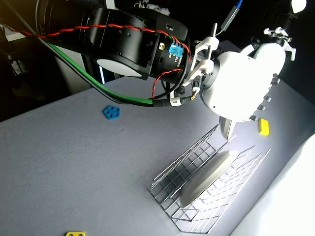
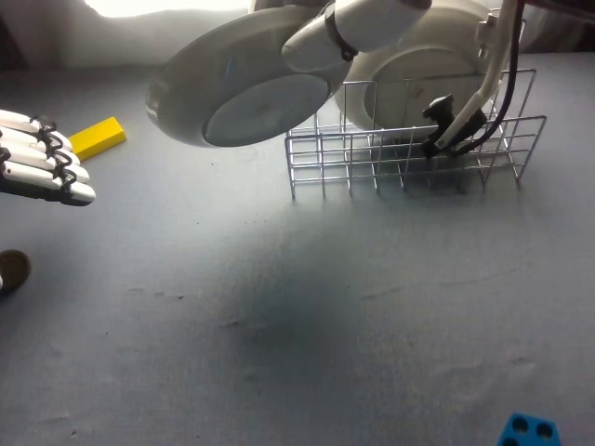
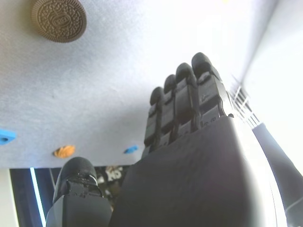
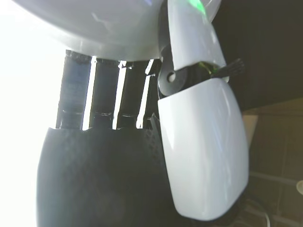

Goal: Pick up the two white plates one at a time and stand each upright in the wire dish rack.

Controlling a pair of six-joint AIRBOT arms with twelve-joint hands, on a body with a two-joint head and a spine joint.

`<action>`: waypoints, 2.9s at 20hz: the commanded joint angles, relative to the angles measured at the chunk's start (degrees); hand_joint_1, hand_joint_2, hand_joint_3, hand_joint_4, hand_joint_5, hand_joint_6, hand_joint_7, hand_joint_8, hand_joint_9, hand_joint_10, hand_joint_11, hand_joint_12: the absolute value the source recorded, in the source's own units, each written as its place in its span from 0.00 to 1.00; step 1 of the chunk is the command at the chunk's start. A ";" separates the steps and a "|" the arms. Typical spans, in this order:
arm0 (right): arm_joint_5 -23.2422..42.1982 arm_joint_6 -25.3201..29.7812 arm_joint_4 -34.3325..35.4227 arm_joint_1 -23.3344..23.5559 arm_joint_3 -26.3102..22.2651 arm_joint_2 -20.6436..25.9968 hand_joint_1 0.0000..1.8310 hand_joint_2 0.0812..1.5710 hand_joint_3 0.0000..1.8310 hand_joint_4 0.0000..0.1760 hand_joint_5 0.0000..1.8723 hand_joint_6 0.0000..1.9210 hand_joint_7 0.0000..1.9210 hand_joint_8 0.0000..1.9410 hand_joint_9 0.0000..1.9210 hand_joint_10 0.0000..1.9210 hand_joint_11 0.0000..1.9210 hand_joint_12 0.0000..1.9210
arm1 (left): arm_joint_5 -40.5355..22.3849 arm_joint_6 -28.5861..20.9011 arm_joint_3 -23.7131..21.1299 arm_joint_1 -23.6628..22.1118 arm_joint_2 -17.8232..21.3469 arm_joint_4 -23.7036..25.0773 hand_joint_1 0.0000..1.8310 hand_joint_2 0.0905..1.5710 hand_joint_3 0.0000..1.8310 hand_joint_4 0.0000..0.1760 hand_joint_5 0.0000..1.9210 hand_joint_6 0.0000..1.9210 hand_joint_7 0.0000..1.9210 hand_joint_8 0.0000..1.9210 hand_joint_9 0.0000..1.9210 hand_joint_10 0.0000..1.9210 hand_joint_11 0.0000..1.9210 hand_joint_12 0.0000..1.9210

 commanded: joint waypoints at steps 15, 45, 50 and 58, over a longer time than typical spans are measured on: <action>8.61 -0.73 8.63 -1.29 3.23 0.70 0.76 0.67 0.00 0.00 0.53 0.51 0.58 0.36 0.52 0.53 0.45 0.55 | -0.76 0.26 -0.22 -0.72 0.53 -3.17 0.00 0.65 0.00 0.00 0.06 0.00 0.06 0.00 0.05 0.00 0.00 0.12; 5.49 0.26 5.63 -1.90 9.05 0.21 0.76 0.65 0.00 0.00 0.55 0.47 0.62 0.30 0.54 0.50 0.47 0.56 | -0.76 0.36 -0.46 -1.13 0.52 -2.51 0.00 0.65 0.00 0.00 0.07 0.00 0.07 0.00 0.06 0.00 0.00 0.15; 5.52 0.42 5.62 -3.41 8.75 1.09 0.76 0.66 0.00 0.00 0.54 0.49 0.60 0.34 0.53 0.51 0.46 0.54 | -0.76 0.36 -0.53 -1.12 0.52 -2.50 0.00 0.65 0.00 0.00 0.07 0.00 0.06 0.00 0.05 0.00 0.00 0.13; 5.84 0.61 5.12 -4.58 8.55 1.19 0.76 0.66 0.00 0.00 0.53 0.50 0.59 0.33 0.54 0.52 0.46 0.56 | -0.76 0.41 -0.55 -1.14 0.52 -2.47 0.00 0.65 0.00 0.00 0.07 0.00 0.06 0.00 0.05 0.00 0.00 0.14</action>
